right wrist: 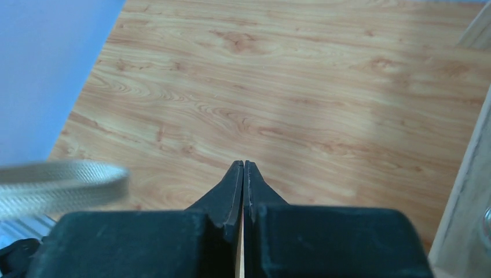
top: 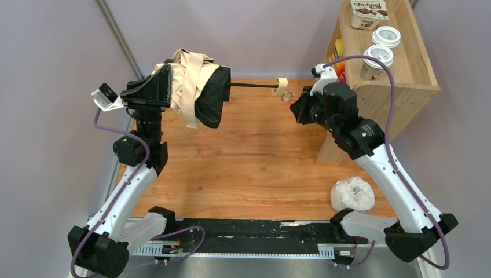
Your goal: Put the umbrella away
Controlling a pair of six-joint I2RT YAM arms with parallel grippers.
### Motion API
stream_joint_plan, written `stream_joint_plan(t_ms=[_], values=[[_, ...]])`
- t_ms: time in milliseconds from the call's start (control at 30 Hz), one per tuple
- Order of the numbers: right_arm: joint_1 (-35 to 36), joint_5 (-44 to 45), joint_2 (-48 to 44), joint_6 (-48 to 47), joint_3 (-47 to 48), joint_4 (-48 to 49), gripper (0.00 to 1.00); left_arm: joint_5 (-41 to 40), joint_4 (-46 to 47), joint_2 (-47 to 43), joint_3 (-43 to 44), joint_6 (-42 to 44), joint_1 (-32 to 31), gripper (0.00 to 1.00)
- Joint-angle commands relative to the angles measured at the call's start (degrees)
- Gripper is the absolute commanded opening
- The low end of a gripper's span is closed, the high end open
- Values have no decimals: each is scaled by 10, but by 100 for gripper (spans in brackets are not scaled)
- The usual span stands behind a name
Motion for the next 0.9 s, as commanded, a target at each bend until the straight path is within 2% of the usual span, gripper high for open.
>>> stream_joint_plan(t_ms=[0,133,200,233,333,400,467,567,600,633,667,733,800,867], values=[[7,15,26,-96,85,3,0,-11,22,-1,-6,-28,4,0],[115,102,77,-147,165,-24,0,14,4,0,-8,-25,4,0],[159,77,125,-123,220,-22,0,28,11,12,-9,-31,2,0],[181,37,159,-111,246,-17,0,28,25,21,-14,-34,-4,0],[260,-14,247,-122,342,-14,0,9,62,50,-23,-51,-24,0],[260,-48,268,-107,366,3,0,5,81,66,-27,-73,-24,0],[249,-9,266,-110,363,11,0,-12,86,66,-33,-84,-24,0],[213,33,214,-54,283,42,0,-22,84,59,-35,-73,-24,0],[190,39,189,-22,223,54,4,-22,87,60,-34,-72,-24,0],[172,60,158,24,179,67,11,-22,90,62,-33,-71,-24,0],[154,60,114,78,120,91,23,-22,91,64,-32,-70,-24,0],[134,21,54,122,15,169,40,-22,93,71,-26,-70,-24,0],[130,-67,12,132,-75,268,62,-22,96,79,-19,-77,-24,0],[131,-173,-11,124,-144,410,74,-22,102,87,-15,-86,-24,0]])
